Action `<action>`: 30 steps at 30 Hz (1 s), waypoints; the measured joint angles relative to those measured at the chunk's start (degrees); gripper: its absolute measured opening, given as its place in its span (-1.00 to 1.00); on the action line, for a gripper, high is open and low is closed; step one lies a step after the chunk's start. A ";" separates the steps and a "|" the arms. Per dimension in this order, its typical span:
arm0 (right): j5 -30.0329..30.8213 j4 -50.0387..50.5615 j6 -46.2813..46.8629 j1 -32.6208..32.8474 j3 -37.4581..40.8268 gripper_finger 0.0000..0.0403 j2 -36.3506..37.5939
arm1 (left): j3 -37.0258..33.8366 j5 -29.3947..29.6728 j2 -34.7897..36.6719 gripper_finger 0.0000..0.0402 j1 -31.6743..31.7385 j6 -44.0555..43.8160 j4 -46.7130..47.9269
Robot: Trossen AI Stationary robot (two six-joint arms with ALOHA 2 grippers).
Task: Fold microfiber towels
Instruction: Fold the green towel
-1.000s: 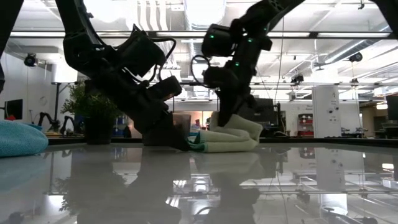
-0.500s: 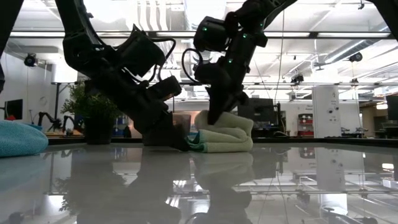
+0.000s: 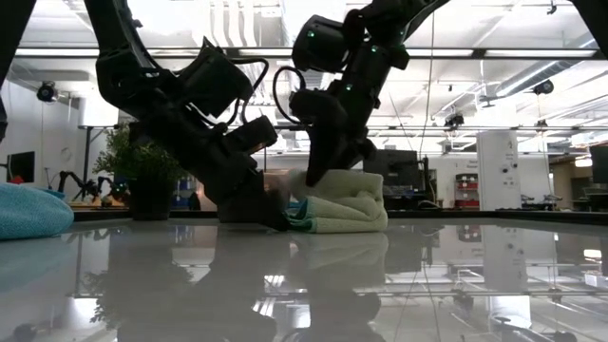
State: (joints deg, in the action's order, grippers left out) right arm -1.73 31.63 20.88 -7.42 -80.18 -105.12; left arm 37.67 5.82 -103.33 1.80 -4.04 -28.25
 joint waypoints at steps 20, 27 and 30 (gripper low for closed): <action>2.37 -4.34 1.51 1.46 0.00 -0.16 -1.57 | 0.51 -0.39 10.55 -0.09 0.00 -0.05 15.67; 2.21 -6.66 1.57 2.47 0.22 -0.16 -1.53 | 0.22 1.55 20.43 -0.09 0.02 5.65 18.19; 2.29 -7.60 1.60 3.12 0.22 -0.16 -1.53 | 0.19 7.31 22.33 -0.09 0.23 9.17 16.54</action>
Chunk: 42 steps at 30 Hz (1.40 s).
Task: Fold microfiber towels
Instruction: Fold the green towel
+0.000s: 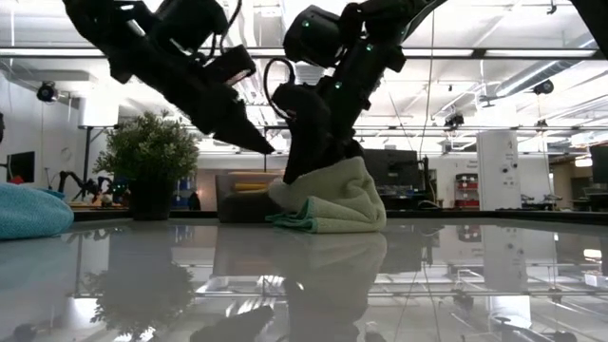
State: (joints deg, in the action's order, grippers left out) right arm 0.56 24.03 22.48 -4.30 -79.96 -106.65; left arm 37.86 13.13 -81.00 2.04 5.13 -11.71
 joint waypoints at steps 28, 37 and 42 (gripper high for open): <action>-2.47 4.56 -8.86 3.76 0.60 -0.18 8.27 | 0.18 2.35 -8.59 -0.09 2.85 1.10 1.16; -0.68 -6.88 -10.66 3.79 10.80 -0.70 11.01 | 0.20 2.16 -4.34 -0.09 2.61 1.09 1.24; -0.37 -18.75 -12.32 3.79 17.19 -0.93 9.57 | 0.14 2.18 -5.50 -0.09 2.61 1.18 -4.18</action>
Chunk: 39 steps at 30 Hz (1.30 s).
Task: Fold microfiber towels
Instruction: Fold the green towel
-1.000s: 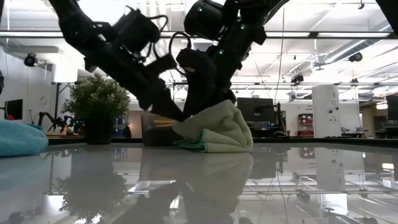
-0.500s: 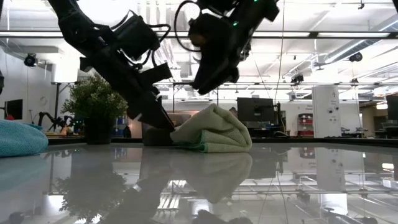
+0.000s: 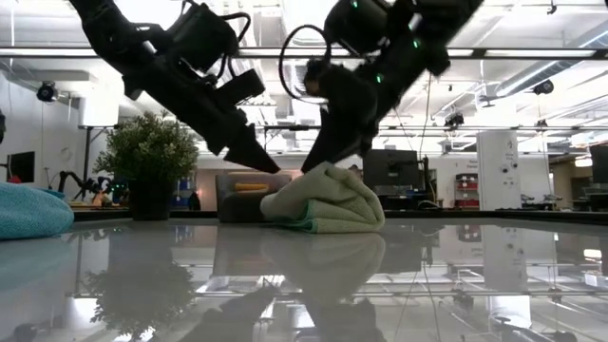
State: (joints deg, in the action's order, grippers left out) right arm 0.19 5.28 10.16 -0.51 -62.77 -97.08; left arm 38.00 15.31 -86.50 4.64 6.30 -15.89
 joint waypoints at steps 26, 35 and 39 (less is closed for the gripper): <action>-3.23 -17.79 -0.54 1.29 2.74 -0.94 -8.54 | 0.57 5.02 -9.52 -0.09 0.24 -1.22 -9.02; -3.16 -7.53 -4.67 1.28 3.83 -0.94 1.13 | -0.02 -1.96 -3.65 -0.09 -2.61 -2.75 -7.88; -3.09 -6.64 -6.04 1.25 7.68 -0.94 5.33 | 0.52 -2.95 -4.47 -0.09 -5.74 -5.90 -7.87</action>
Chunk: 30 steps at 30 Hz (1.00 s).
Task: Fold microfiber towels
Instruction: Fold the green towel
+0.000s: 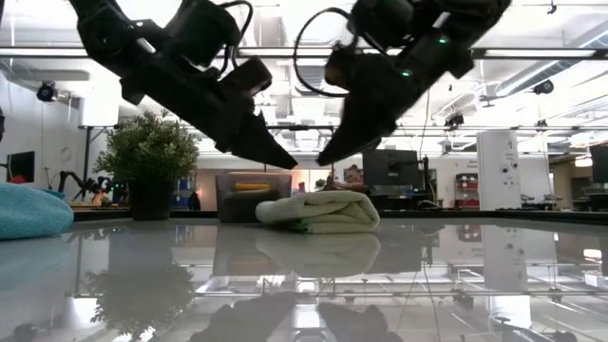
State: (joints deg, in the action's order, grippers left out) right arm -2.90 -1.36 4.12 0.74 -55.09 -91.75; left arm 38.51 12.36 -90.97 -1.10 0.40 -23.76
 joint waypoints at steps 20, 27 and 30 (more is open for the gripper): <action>1.19 -23.14 -3.97 -0.84 12.58 -0.94 -5.79 | 5.71 2.10 -16.66 -0.84 -5.40 -7.45 -11.57; 1.21 -28.76 -1.86 -0.85 11.96 -0.94 -10.79 | 5.78 -0.09 -15.00 -0.99 -4.86 -7.94 -0.71; 1.21 -28.41 -0.33 -0.88 11.96 -0.94 -10.30 | 5.98 -1.00 -13.76 -0.99 -4.83 -8.65 4.46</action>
State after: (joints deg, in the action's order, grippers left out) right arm -1.69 -29.77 3.80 -0.14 -43.12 -102.06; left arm 44.49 11.36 -104.73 -5.93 -8.25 -19.30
